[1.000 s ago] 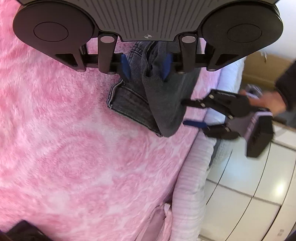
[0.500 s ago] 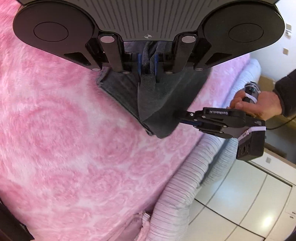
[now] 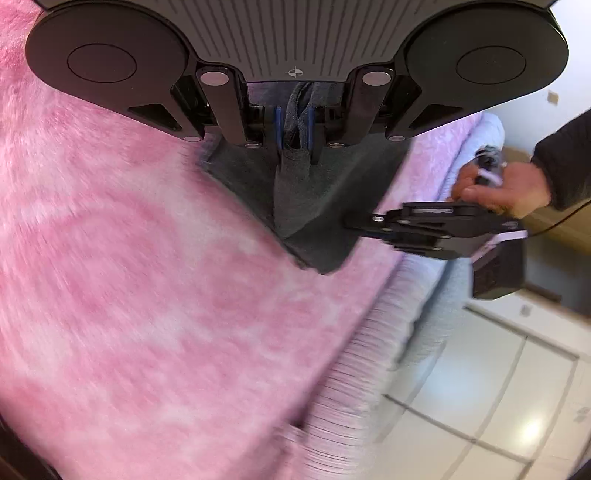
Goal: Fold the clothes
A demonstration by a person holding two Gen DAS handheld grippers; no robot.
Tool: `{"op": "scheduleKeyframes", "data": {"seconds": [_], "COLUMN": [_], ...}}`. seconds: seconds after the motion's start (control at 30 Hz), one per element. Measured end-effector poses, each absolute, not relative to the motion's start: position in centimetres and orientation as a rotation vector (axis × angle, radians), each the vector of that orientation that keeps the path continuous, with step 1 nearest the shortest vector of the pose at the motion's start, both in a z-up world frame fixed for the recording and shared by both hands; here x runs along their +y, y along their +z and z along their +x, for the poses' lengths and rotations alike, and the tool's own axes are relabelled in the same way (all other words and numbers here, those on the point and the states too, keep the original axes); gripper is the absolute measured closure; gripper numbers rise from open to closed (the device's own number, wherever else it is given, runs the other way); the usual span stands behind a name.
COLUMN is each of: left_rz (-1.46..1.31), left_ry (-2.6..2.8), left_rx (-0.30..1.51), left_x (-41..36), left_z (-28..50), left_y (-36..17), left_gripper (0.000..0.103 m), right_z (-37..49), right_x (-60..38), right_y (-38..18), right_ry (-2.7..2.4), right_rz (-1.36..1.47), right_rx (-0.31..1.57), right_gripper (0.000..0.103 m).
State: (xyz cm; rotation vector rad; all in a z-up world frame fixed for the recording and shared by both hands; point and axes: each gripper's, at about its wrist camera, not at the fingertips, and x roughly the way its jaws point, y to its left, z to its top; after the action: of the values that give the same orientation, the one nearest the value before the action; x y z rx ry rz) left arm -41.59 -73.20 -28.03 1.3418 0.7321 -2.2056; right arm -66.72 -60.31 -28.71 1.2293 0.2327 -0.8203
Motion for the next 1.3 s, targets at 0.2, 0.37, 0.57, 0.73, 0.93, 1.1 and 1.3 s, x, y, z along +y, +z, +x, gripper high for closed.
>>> {"op": "scheduleKeyframes", "data": {"seconds": [0.2,0.37,0.57,0.73,0.93,1.1,1.3], "left_rz": [1.346,1.402,1.300,1.325,1.445,1.404,1.400], "left_ry": [-2.147,-2.129,-2.174,-2.280,-2.291,-2.291,-2.394], "left_rx": [0.772,0.746,0.597,0.558,0.450,0.447,0.396], "left_x": [-74.2,-74.5,-72.4,-72.7,-74.1,-73.5,-69.2], "left_z": [-41.7,-42.6,-40.5,-43.8,-45.1,-43.5,-40.8], "left_y": [-29.7,-31.0,-26.3,-28.5,-32.2,-30.0,-27.3], "left_gripper": [0.094,0.082,0.084,0.083,0.058,0.080,0.079], "right_z": [-65.5,-67.5,-68.4,-63.7,-62.4,-62.3,-60.3], "right_x": [-61.6,-61.5,-59.6,-59.8,-60.8,-60.0,-58.1], "right_y": [-28.5,-31.6,-26.7,-24.9,-31.4,-30.1,-27.4], "right_ry": [-0.814,-0.857,-1.005,-0.942,-0.938,-0.963,-0.911], "right_rz": [1.166,1.268,1.112,0.916,0.881,0.871,0.814], "right_rx": [0.279,0.271,0.266,0.300,0.439,0.467,0.484], "right_gripper": [0.092,0.088,0.085,0.085,0.087,0.087,0.087]}}
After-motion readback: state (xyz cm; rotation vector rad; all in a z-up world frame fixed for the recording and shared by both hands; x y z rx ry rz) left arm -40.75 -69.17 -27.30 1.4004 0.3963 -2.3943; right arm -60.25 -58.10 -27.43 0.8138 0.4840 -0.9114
